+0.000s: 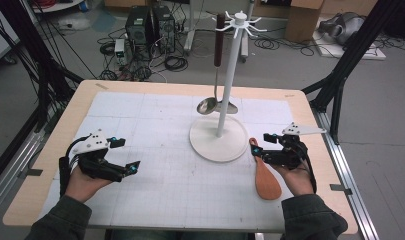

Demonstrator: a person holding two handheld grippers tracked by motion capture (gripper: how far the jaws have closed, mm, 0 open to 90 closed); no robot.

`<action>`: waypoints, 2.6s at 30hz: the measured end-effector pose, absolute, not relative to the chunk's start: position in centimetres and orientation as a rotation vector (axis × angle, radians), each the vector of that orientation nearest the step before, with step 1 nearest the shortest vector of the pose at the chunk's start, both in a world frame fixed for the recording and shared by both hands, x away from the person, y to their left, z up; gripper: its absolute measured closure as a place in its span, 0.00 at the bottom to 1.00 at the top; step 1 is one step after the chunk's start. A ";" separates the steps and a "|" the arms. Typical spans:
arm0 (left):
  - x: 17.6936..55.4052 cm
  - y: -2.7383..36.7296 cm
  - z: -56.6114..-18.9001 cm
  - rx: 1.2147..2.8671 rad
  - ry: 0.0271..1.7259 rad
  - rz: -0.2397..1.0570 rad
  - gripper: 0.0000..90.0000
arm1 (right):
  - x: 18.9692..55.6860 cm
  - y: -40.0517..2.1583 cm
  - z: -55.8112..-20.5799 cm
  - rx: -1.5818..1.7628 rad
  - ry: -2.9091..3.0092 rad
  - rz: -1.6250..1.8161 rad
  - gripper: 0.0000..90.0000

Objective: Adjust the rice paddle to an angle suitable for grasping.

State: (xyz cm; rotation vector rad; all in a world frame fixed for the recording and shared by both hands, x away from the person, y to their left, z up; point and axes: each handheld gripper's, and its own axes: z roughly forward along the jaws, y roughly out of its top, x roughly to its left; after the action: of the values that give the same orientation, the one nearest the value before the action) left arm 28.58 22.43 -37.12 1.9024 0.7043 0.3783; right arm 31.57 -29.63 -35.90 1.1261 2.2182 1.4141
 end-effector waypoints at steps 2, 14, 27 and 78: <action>28.6 22.4 -37.2 1.903 0.710 0.381 0.07 | 31.7 -29.8 -36.3 1.142 2.225 1.403 0.29; 28.7 22.5 -37.3 1.904 0.713 0.382 0.07 | 32.4 -30.7 -38.9 1.223 2.250 1.244 0.32; 28.8 22.4 -37.6 1.915 0.713 0.368 0.07 | 33.3 -30.8 -41.8 1.326 2.310 1.074 0.35; 28.8 22.3 -37.6 1.917 0.709 0.370 0.07 | 33.7 -30.3 -42.9 1.275 2.437 0.799 0.68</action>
State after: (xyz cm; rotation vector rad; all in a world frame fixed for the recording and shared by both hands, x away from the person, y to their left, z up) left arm 28.76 22.32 -37.60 1.9172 0.7094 0.3697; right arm 33.66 -30.29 -42.94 1.2748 2.4368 0.7992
